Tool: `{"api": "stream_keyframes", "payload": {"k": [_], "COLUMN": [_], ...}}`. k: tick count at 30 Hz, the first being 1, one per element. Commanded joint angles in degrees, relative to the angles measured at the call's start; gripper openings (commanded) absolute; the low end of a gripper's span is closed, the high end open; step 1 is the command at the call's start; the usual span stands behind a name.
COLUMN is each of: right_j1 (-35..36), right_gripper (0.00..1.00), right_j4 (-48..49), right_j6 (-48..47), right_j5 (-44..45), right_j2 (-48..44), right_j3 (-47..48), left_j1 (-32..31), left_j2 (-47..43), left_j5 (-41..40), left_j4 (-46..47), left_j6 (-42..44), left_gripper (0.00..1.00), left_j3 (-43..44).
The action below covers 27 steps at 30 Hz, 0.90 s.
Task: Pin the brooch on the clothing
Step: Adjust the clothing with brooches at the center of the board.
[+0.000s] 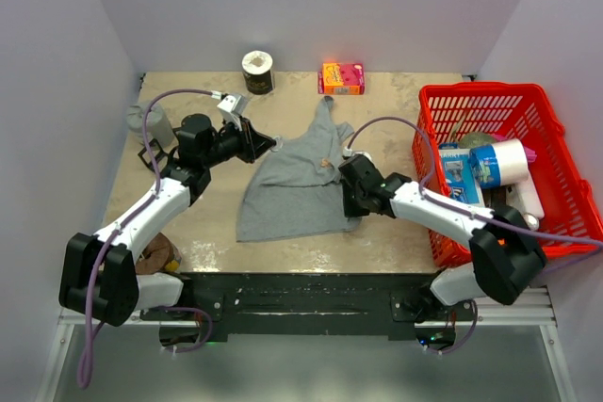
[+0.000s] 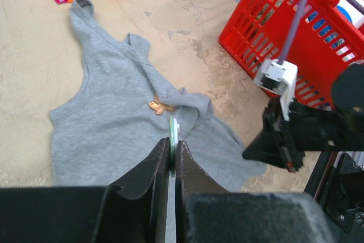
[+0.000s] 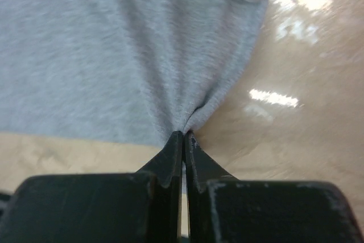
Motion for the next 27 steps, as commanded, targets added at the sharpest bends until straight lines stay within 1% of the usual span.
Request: {"api": "stream_keyframes", "payload": {"k": [1, 3, 4, 5, 6, 7, 8, 9, 10, 11, 13, 14, 15, 16, 17, 18, 19, 20, 21, 22, 23, 25, 27], "right_j1": [2.15, 2.24, 2.24, 2.24, 2.24, 2.24, 2.24, 2.24, 2.15, 1.71, 0.22, -1.18, -1.8, -2.59, -4.43, -5.49, -6.37, -7.51, -8.04, -8.31, -8.66, -8.57, -8.66], "right_gripper": [0.0, 0.0, 0.02, 0.07, 0.13, 0.23, 0.43, 0.51, 0.58, 0.65, 0.69, 0.69, 0.7, 0.7, 0.7, 0.7, 0.7, 0.7, 0.7, 0.7, 0.7, 0.69, 0.69], "right_j4": [-7.17, -8.49, -8.41, -8.15, -8.75, -9.54, -10.07, -9.64, -8.85, -8.15, -7.0, -5.96, -5.25, -4.2, -2.27, -1.56, -0.59, 1.42, 2.39, 3.19, 4.24, 5.39, 7.41], "right_j6": [5.55, 6.08, 5.82, 5.56, 5.29, 5.12, 5.03, 4.85, 4.77, 4.5, 2.57, 1.87, 0.39, -0.33, -1.12, -2.34, -2.88, -3.58, -4.54, -5.16, -5.78, -6.92, -7.27], "right_j5": [-6.37, -6.72, -8.37, -9.35, -9.71, -8.93, -9.01, -9.01, -7.7, -6.12, -5.84, -6.02, -5.84, -5.76, -5.84, -5.93, -5.93, -5.93, -6.19, -6.72, -6.81, -7.77, -8.39], "right_j2": [-7.22, -9.95, -12.31, -12.94, -13.3, -13.3, -13.47, -13.65, -13.74, -13.39, -11.82, -9.89, -8.83, -7.95, -5.76, -4.61, -3.73, -1.81, -0.83, 0.22, 1.19, 3.92, 5.76], "right_j3": [-1.66, -1.93, -2.45, -2.8, -2.89, -2.2, -1.84, -1.49, -0.53, 0.26, 3.33, 4.22, 5.53, 5.72, 5.98, 6.16, 6.25, 6.16, 6.51, 6.95, 7.39, 8.53, 8.97], "left_j1": [-0.63, -0.81, -0.98, -1.25, -1.6, -2.99, -3.88, -4.93, -7.9, -9.49, -13.35, -13.99, -14.51, -14.78, -14.96, -15.92, -16.71, -17.85, -19.86, -20.84, -21.72, -23.3, -24.88], "left_j2": [-0.57, -0.39, -0.04, -0.04, -0.13, -0.22, -0.3, -0.57, -0.66, -0.74, -0.92, -0.92, -1.09, -1.27, -1.36, -1.97, -2.15, -2.24, -1.89, -1.28, -0.49, 2.41, 5.3], "left_j5": [0.79, 0.88, 1.05, 0.79, 0.44, -1.13, -2.01, -3.15, -5.86, -7.02, -9.48, -9.66, -9.75, -10.19, -10.54, -10.72, -12.98, -14.75, -16.5, -19.05, -19.77, -20.65, -20.65], "left_j4": [3.03, 3.11, 3.11, 3.11, 2.85, 2.5, 1.71, 1.1, 0.57, -0.13, 0.21, 2.13, 3.45, 4.94, 9.57, 12.31, 15.39, 20.46, 22.52, 24.02, 25.6, 26.75, 30.35], "left_j6": [-0.51, -0.6, -0.6, -0.51, -0.17, 0.19, 1.41, 2.2, 4.13, 4.93, 5.72, 5.03, 3.98, 0.75, -1.37, -3.39, -6.37, -7.36, -7.98, -9.03, -9.39, -10.61, -11.23], "left_gripper": [0.0, 0.0, 0.0, 0.0, 0.0, 0.0, 0.0, 0.0, 0.0, 0.0, 0.0, 0.0, 0.0, 0.0, 0.0, 0.0, 0.0, 0.0, 0.0, 0.0, 0.0, 0.0, 0.0], "left_j3": [0.94, 0.94, 0.94, 0.94, 0.94, 1.03, 0.94, 1.03, 1.12, 1.12, 0.6, -0.54, -1.16, -1.86, -4.3, -5.9, -7.65, -10.98, -12.31, -13.37, -14.43, -15.05, -16.98]}}
